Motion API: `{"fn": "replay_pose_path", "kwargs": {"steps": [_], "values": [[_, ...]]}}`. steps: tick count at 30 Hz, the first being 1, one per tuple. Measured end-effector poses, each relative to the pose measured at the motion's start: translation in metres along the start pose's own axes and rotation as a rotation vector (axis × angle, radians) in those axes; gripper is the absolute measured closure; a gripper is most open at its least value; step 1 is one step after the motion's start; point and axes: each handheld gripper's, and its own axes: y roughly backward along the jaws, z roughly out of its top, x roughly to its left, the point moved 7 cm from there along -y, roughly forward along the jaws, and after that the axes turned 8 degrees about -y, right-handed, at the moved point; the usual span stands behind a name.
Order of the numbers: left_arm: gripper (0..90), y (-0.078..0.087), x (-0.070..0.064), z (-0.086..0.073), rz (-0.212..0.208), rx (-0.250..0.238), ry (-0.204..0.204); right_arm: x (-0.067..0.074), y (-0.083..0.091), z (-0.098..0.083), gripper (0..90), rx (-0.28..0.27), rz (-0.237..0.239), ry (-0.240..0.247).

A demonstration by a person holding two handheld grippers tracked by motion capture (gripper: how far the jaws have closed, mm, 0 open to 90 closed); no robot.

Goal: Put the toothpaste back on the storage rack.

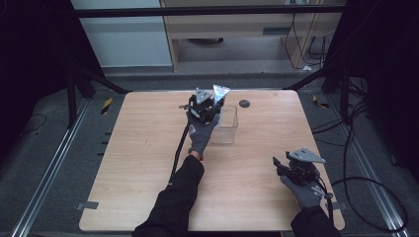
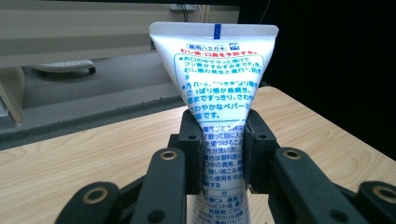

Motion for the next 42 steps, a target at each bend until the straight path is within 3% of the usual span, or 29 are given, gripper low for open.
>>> {"fn": "replay_pose_path", "kwargs": {"steps": [15,28,32,40,41,42], "values": [[71.8,-0.003,0.001,-0.023,-0.005,0.026,0.006,-0.001,0.000,0.000,45.0,0.004,-0.003,0.001],[70.8,-0.004,-0.005,-0.033,0.006,0.065,-0.055,-0.001,0.000,0.000,44.5,0.004,-0.002,0.000],[69.8,-0.004,-0.006,-0.034,0.002,0.073,-0.049,-0.001,0.000,0.000,44.5,0.002,-0.003,0.001],[53.8,-0.004,-0.014,-0.037,-0.033,0.116,-0.078,0.001,0.000,0.000,44.4,0.003,0.000,-0.001],[52.5,-0.004,-0.014,-0.037,-0.033,0.116,-0.078,0.001,0.000,0.000,44.3,0.004,0.000,-0.001],[55.0,0.001,-0.014,-0.033,-0.041,0.087,-0.053,0.001,0.000,0.000,44.2,0.004,-0.001,0.000]]}}
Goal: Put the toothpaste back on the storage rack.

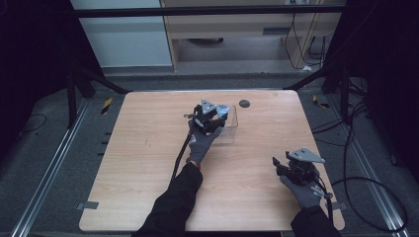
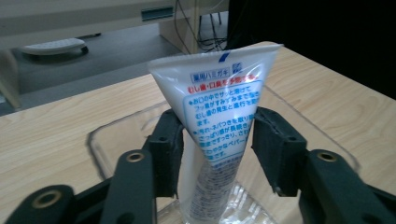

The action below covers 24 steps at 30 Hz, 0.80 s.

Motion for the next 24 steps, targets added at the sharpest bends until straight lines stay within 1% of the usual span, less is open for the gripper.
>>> {"fn": "replay_pose_path", "kwargs": {"steps": [2,4,5,7,11,14,15,16,18,19,20,21,22,23,24], "values": [[54.2,0.009,0.002,0.007,-0.008,-0.034,0.030,0.000,0.000,0.000,44.0,-0.001,0.001,-0.001],[49.5,0.018,0.003,0.013,-0.014,-0.045,0.034,0.000,0.000,0.000,43.7,-0.001,0.001,-0.002],[48.0,0.024,0.004,0.015,-0.021,-0.042,0.022,0.001,0.000,0.000,43.7,-0.001,0.001,-0.002],[45.4,0.036,0.004,0.017,-0.030,-0.044,0.013,0.000,0.000,0.000,43.5,-0.002,-0.001,-0.001],[41.2,0.060,0.008,0.013,-0.026,-0.041,-0.017,0.000,0.001,0.001,42.7,-0.007,-0.004,-0.002],[37.0,0.077,0.010,0.003,-0.042,-0.019,-0.015,0.001,0.001,0.002,41.2,-0.011,-0.008,0.000],[36.3,0.077,0.010,0.003,-0.042,-0.019,-0.015,0.001,0.001,0.002,40.5,-0.013,-0.008,0.001],[36.2,0.088,0.012,-0.004,-0.033,0.001,-0.028,0.001,0.001,0.002,39.8,-0.013,-0.010,0.001],[34.8,0.098,0.015,-0.012,-0.026,0.042,-0.059,0.000,0.001,0.001,38.3,-0.016,-0.014,0.005],[34.2,0.102,0.016,-0.015,-0.026,0.053,-0.066,0.000,0.001,0.001,37.9,-0.015,-0.016,0.002],[33.9,0.107,0.017,-0.019,-0.030,0.063,-0.067,0.000,0.002,0.001,37.5,-0.018,-0.017,-0.001],[33.5,0.107,0.017,-0.019,-0.030,0.063,-0.067,-0.001,0.002,0.001,36.6,-0.021,-0.020,-0.003],[33.0,0.117,0.019,-0.027,-0.039,0.089,-0.066,-0.002,0.002,0.002,36.0,-0.026,-0.028,-0.001],[32.5,0.117,0.019,-0.027,-0.039,0.089,-0.066,-0.002,0.002,0.002,36.0,-0.026,-0.028,-0.001],[31.7,0.126,0.021,-0.037,-0.042,0.117,-0.069,-0.003,0.004,0.002,35.3,-0.030,-0.031,-0.013]]}}
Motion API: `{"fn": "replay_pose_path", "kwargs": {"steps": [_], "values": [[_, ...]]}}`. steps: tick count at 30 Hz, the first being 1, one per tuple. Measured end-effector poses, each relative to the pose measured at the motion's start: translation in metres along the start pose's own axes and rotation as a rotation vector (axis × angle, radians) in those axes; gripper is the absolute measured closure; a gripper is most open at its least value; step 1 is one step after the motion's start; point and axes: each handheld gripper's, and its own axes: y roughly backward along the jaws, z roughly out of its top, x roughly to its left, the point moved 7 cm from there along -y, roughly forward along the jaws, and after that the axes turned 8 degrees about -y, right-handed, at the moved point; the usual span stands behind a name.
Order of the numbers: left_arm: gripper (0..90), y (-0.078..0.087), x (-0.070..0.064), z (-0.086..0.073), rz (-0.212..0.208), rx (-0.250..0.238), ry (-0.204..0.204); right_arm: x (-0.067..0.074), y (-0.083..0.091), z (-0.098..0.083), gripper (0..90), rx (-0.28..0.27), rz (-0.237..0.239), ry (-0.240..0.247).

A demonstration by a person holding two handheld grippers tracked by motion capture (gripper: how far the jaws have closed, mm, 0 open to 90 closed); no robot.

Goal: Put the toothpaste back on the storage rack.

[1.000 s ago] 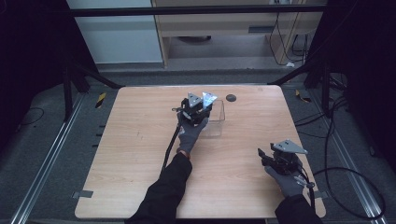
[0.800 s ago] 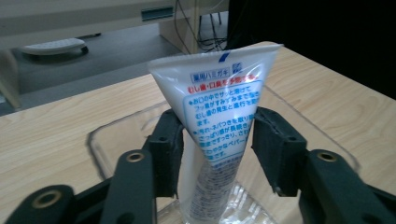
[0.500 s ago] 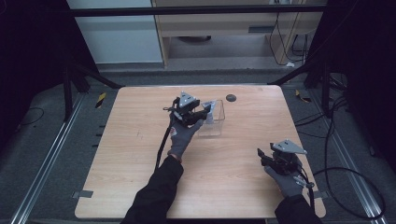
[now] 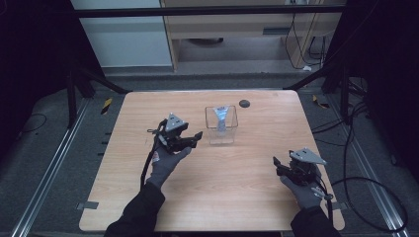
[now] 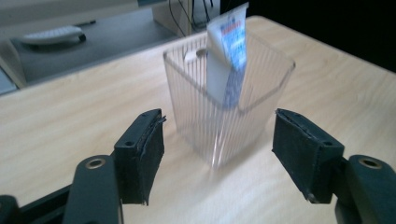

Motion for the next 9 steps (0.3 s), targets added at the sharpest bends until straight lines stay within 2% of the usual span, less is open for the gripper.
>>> {"fn": "replay_pose_path", "kwargs": {"steps": [2,7,9], "values": [[31.0,0.008,0.003,-0.014,0.022,0.033,-0.015,-0.001,0.001,0.000,34.2,-0.011,-0.002,-0.004],[30.3,0.025,0.018,-0.049,0.065,0.080,0.017,-0.002,0.001,-0.001,32.8,-0.010,-0.005,-0.012],[30.3,0.028,0.021,-0.053,0.079,0.085,0.031,-0.002,0.001,-0.001,32.6,-0.009,-0.004,-0.010]]}}
